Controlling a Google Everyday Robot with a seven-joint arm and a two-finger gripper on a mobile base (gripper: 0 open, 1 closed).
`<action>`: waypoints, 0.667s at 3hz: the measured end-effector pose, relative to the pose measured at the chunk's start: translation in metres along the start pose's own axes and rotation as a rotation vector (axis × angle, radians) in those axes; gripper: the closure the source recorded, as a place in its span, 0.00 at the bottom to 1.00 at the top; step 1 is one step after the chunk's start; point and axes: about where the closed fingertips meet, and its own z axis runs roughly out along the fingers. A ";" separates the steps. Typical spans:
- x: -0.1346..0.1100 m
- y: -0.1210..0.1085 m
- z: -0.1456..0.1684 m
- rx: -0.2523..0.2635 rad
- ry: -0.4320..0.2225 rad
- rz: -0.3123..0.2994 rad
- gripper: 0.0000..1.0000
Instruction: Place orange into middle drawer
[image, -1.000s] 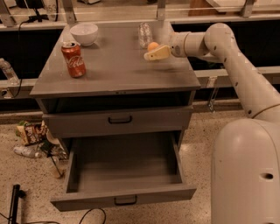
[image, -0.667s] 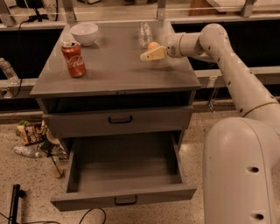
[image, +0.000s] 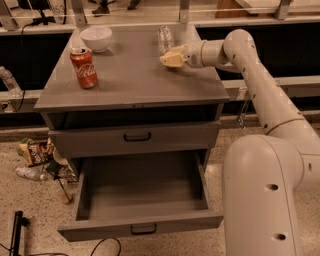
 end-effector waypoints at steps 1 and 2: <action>-0.001 0.005 0.000 -0.026 -0.015 0.004 0.79; -0.026 0.024 -0.041 -0.068 -0.058 -0.047 1.00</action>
Offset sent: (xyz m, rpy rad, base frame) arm -0.1514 -0.0184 0.0738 0.0282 -0.1106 0.2034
